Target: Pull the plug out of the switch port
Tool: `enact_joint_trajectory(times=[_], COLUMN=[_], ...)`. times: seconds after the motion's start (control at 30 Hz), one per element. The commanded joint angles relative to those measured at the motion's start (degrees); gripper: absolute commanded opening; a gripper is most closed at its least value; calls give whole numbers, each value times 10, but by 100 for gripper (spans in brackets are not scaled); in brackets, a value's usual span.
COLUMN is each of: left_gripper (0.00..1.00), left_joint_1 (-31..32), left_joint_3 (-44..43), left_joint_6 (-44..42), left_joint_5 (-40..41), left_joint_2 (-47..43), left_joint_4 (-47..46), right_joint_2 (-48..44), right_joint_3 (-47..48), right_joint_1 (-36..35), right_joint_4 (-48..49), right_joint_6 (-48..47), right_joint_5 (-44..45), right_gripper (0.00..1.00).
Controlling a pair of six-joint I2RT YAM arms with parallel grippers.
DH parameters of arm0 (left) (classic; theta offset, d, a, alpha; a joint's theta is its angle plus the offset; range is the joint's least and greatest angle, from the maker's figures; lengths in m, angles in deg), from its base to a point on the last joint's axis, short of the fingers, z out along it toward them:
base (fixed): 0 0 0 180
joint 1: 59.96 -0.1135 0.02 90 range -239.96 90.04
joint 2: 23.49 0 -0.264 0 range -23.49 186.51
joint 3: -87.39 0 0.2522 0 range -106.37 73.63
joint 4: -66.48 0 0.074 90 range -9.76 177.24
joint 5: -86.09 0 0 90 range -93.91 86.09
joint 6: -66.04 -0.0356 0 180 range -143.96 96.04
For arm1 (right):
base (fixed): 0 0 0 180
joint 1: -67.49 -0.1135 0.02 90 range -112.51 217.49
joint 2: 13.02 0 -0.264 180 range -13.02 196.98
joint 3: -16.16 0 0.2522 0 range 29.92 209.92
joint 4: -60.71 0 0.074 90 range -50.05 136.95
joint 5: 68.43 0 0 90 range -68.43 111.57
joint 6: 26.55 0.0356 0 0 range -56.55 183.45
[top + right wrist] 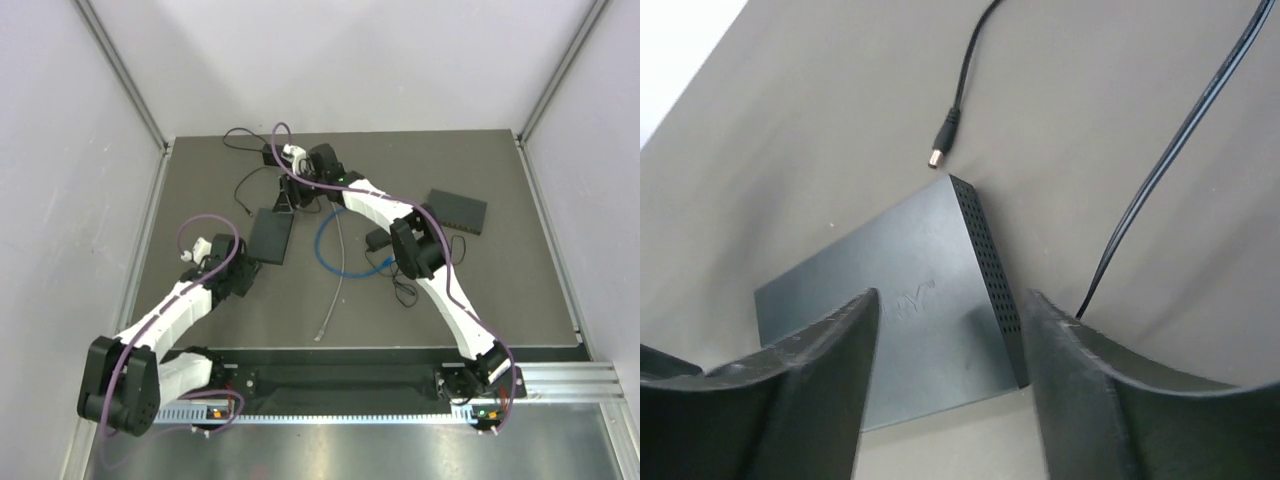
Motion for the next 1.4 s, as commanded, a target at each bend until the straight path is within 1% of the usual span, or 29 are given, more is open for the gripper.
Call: enact_joint_trajectory(times=[0.0, 0.1, 0.13, 0.27, 0.3, 0.4, 0.43, 0.5, 0.53, 0.6, 0.63, 0.73, 0.83, 0.9, 0.93, 0.97, 1.03, 1.07, 1.17, 1.3, 1.37], left_gripper=[55, 54, 54, 53, 53, 52, 52, 52, 52, 52, 52, 51, 49, 48, 48, 48, 49, 49, 48, 48, 48], left_joint_1=[2, 2, 2, 1, 0, -3, -3, -5, -7, -23, -28, -46, -48, -48, -48, -48, -49, -49, -56, -60, -62], left_joint_3=[6, -6, -11, -39, -42, -50, -53, -63, -68, -85, -90, -109, -127, -146, -153, -156, -158, -176, -230, -276, -296], left_joint_6=[13, 6, 4, -5, -7, -15, -19, -35, -44, -78, -91, -134, -163, -178, -180, -191, -219, -250, -297, -316, -315], left_joint_5=[0, 4, 4, 29, 38, 60, 74, 90, 98, 96, 93, 62, 28, 18, 25, 31, 44, 48, 39, 27, 25], left_joint_2=[8, 33, 42, 82, 86, 89, 91, 95, 104, 114, 126, 155, 194, 210, 217, 216, 215, 219, 245, 274, 285], left_joint_4=[-41, -58, -59, -60, -60, -67, -72, -73, -71, -68, -70, -73, -86, -78, -72, -74, -97, -96, -70, -59, -44], right_joint_2=[6, -16, -24, -33, -36, -69, -82, -122, -135, -172, -184, -225, -258, -279, -286, -297, -307, -322, -351, -360, -353], right_joint_3=[27, -20, -52, -73, -78, -136, -178, -221, -260, -297, -332, -392, -430, -442, -458, -466, -492, -502, -545, -546, -518], right_joint_1=[2, 1, 1, 1, 0, -3, -5, -7, -8, -9, -10, -14, -24, -30, -31, -33, -37, -40, -49, -53, -53], right_joint_4=[19, 46, 55, 55, 53, 75, 84, 102, 117, 134, 154, 171, 187, 179, 179, 180, 193, 195, 232, 245, 208], right_joint_6=[2, 11, 13, 10, 9, 6, 5, 12, 17, 35, 42, 64, 88, 100, 110, 139, 161, 177, 201, 203, 179], right_joint_5=[-12, -32, -33, -54, -60, -55, -54, -40, -34, -25, -23, -22, -6, 25, 37, 46, 47, 55, 48, 27, 33], right_gripper=[57, 54, 54, 50, 48, 43, 42, 41, 41, 38, 38, 37, 37, 37, 36, 35, 33, 33, 32, 32, 32])
